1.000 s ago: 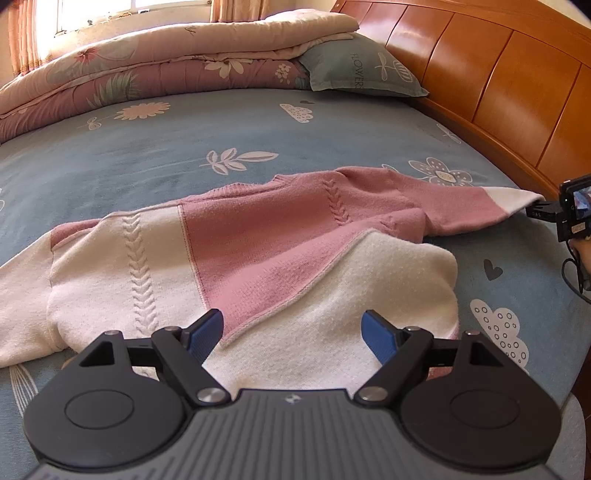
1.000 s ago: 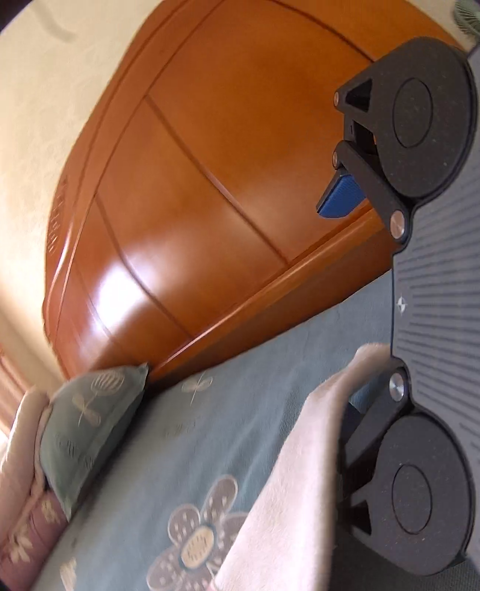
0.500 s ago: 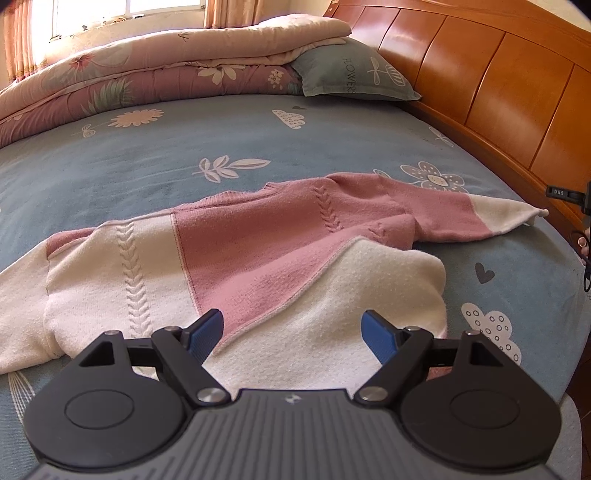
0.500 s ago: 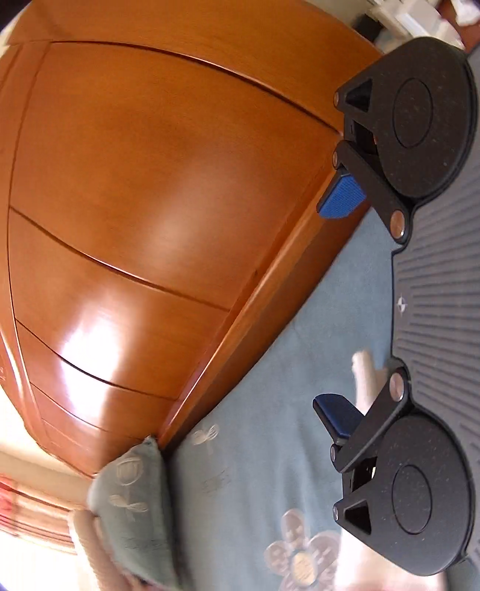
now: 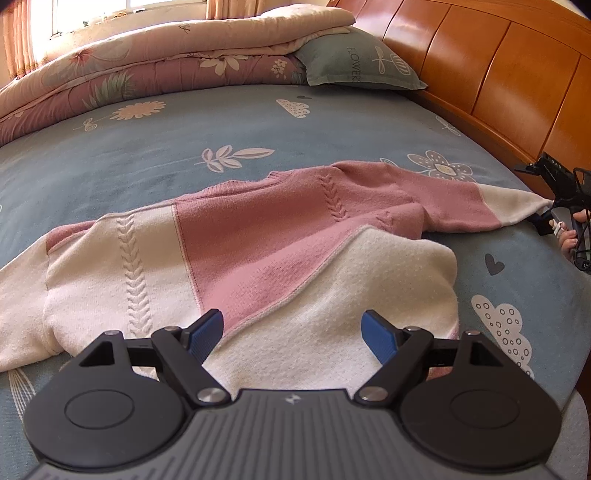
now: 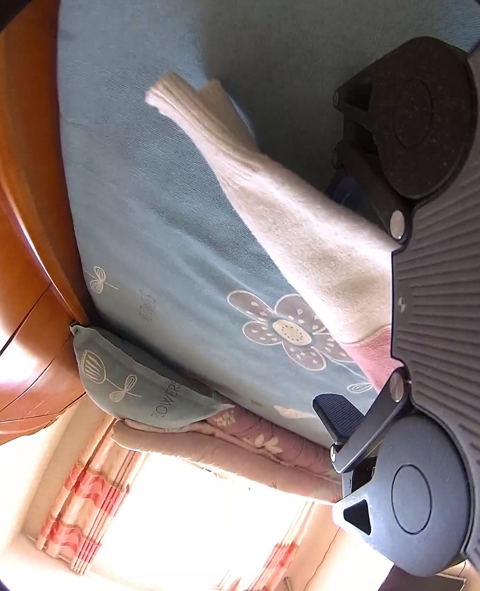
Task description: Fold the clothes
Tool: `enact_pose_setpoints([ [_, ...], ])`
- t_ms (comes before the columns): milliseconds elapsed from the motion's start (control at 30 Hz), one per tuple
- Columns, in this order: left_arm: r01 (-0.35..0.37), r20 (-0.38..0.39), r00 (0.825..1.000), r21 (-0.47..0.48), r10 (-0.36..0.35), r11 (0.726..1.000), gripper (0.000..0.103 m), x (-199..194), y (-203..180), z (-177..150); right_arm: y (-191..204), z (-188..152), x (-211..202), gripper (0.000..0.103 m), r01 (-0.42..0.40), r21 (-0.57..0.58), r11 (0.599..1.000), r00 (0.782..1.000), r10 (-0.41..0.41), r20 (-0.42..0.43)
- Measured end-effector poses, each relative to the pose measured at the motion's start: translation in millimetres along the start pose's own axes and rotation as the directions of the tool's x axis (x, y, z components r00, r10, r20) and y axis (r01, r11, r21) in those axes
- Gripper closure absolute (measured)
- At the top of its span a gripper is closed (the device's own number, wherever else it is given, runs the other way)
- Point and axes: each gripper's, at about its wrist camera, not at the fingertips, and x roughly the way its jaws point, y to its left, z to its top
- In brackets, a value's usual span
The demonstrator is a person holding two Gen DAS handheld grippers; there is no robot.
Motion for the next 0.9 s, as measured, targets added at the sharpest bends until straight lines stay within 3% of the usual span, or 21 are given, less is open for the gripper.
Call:
enact_pose_setpoints([
  [67,-0.001,-0.004,1.0,0.004,0.001,1.0,0.021,2,-2,1,-4,4,6,0.0,-0.047,0.003,0.999,0.999,0.047,0.021],
  [133,-0.001,-0.003,1.0,0.007,0.001,1.0,0.021,2,-4,1,-3,11,-1,0.0,-0.085,-0.014,0.996,0.99,0.086,0.107],
  [233,0.005,0.007,1.0,0.012,-0.005,1.0,0.021,0,-6,3,0,23,-20,0.0,-0.159,-0.048,0.986,0.955,0.165,0.245],
  [300,0.007,0.011,1.0,0.013,-0.008,1.0,0.021,-1,-7,3,8,27,-37,0.0,-0.109,-0.107,0.988,0.936,0.138,0.324],
  [367,0.007,0.011,1.0,0.012,-0.007,1.0,0.021,0,-7,4,21,30,-47,0.0,0.015,-0.163,0.987,0.934,0.044,0.354],
  [467,0.006,0.013,1.0,0.016,-0.006,1.0,0.021,0,-7,4,45,28,-48,0.0,0.208,-0.277,0.938,0.934,-0.105,0.342],
  [567,0.003,0.018,1.0,0.018,-0.003,1.0,0.021,-2,-8,4,70,16,-32,0.0,0.197,-0.417,0.887,0.965,-0.1,0.244],
  [633,-0.005,0.017,1.0,0.023,0.004,1.0,0.021,-2,-9,4,76,2,-10,0.0,0.15,-0.462,0.874,0.987,-0.11,0.114],
  [733,-0.013,0.014,1.0,0.029,0.012,1.0,0.021,-4,-8,3,79,-16,26,0.0,0.085,-0.494,0.865,0.99,-0.129,-0.055],
  [833,-0.027,0.01,1.0,0.036,0.027,0.999,0.021,-7,-5,2,69,-33,49,0.0,0.143,-0.496,0.856,0.972,-0.216,-0.093],
  [900,-0.042,0.013,0.999,0.039,0.041,0.998,0.021,-10,-1,0,63,-35,41,0.0,0.174,-0.501,0.848,0.974,-0.223,-0.039],
])
